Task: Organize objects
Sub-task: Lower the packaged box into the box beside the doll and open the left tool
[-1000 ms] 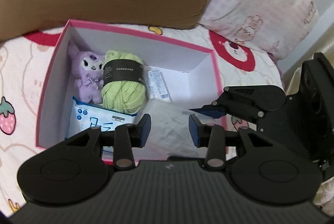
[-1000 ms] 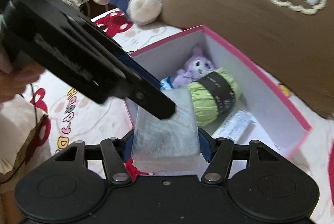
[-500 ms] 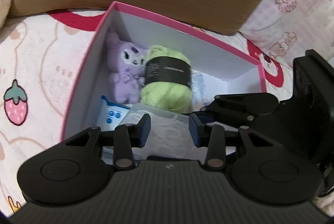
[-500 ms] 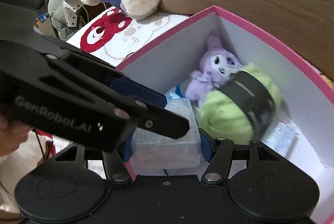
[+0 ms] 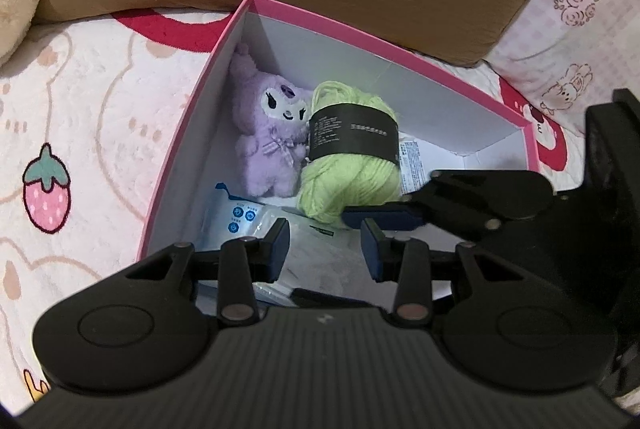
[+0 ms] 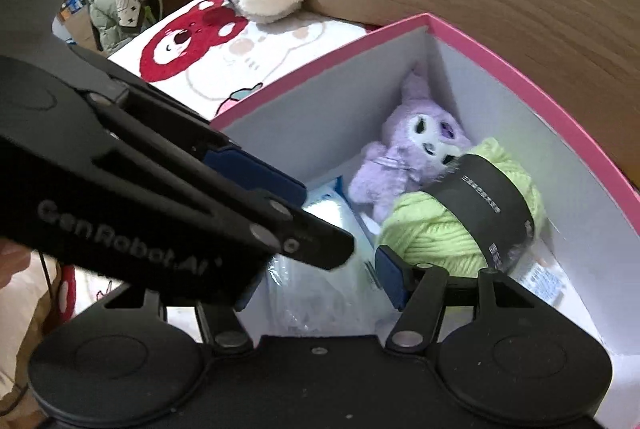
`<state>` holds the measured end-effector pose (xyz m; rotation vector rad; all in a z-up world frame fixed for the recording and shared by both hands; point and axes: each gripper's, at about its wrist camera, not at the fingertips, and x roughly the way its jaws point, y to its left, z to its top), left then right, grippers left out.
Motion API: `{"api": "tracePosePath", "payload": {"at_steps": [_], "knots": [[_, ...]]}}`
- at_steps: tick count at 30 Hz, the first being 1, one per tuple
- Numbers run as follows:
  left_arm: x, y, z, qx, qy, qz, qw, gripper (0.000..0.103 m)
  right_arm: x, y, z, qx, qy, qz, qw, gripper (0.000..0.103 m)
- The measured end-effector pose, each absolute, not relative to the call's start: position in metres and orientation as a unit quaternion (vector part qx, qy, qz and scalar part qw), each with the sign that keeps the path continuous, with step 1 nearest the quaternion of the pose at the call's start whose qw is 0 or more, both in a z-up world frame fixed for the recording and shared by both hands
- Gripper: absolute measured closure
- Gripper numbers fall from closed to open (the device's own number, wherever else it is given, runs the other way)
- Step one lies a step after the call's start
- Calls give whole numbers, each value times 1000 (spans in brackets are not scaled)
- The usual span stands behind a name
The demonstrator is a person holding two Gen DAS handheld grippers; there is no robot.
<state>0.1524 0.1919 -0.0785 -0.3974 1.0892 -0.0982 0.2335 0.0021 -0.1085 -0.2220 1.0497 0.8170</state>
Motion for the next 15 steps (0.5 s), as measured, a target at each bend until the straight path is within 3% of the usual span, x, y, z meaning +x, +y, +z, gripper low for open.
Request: {"api": "tracePosePath", "payload": {"at_steps": [15], "knots": [[129, 158, -32, -142, 513, -59, 844, 65, 160, -54, -48, -54, 414, 303, 857, 37]]}}
